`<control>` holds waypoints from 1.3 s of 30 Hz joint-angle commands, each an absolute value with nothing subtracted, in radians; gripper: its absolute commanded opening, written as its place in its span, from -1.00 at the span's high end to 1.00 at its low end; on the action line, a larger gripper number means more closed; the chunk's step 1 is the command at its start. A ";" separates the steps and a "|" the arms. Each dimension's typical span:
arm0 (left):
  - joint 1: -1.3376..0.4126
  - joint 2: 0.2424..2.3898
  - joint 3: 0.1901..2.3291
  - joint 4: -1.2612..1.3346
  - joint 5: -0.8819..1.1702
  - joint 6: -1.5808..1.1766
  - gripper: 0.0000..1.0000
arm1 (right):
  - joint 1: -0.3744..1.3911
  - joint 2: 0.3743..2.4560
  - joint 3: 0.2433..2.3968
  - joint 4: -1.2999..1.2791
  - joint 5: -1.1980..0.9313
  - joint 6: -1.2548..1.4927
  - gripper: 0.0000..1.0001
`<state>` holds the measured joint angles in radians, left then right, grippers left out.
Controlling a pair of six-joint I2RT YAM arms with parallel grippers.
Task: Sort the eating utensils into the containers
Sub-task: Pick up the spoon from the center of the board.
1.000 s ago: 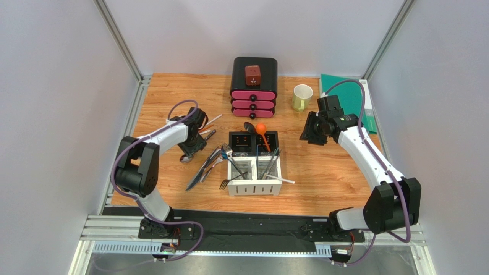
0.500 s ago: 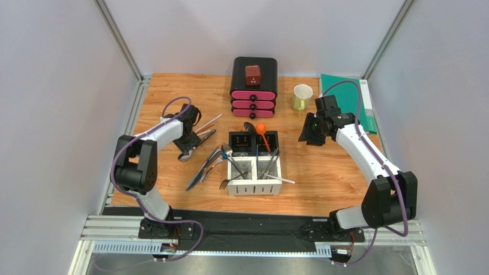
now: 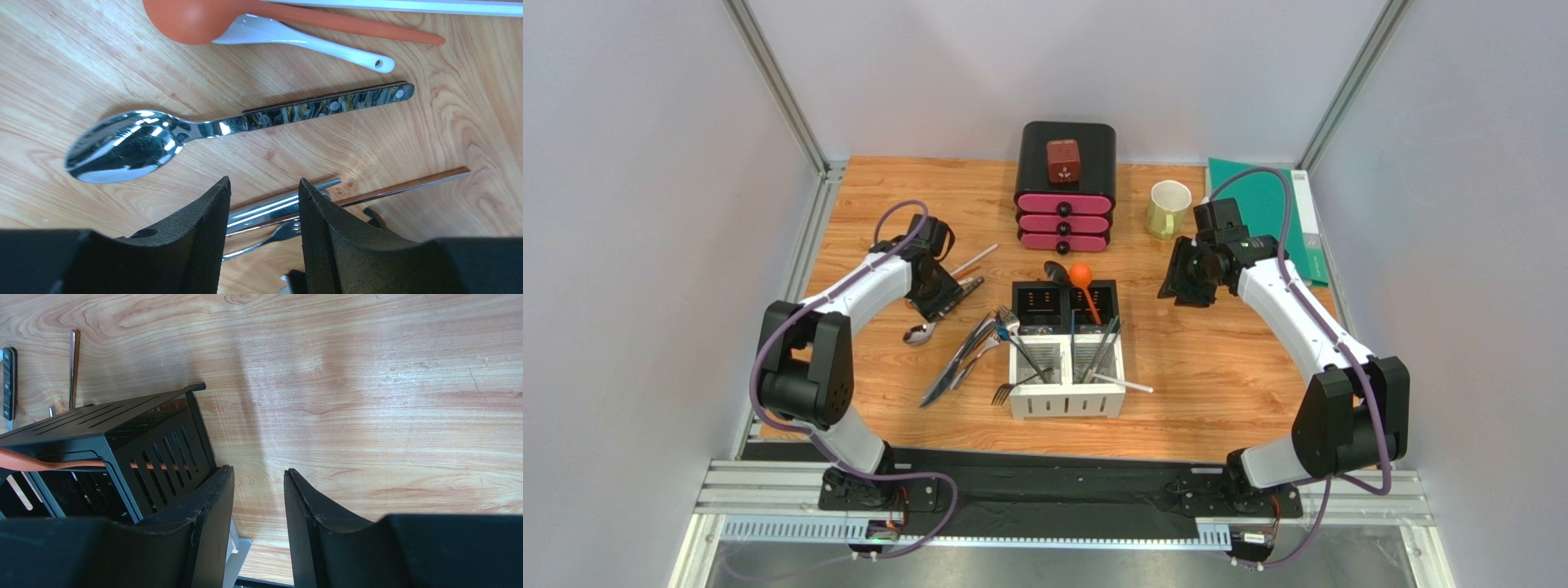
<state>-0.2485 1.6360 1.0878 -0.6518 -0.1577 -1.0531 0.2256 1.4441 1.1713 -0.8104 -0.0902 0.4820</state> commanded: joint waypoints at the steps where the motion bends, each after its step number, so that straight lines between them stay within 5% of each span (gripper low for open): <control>1: -0.256 1.655 1.112 -0.640 -0.077 -1.227 0.00 | 0.221 1.439 1.212 -0.787 -0.106 0.480 0.20; 11: -0.287 1.684 1.235 -0.787 -0.235 -1.520 0.05 | 0.219 1.424 1.192 -0.778 -0.110 0.477 0.20; 39: -0.222 1.787 1.207 -0.793 -0.213 -1.618 0.10 | 0.216 1.407 1.137 -0.761 -0.132 0.483 0.19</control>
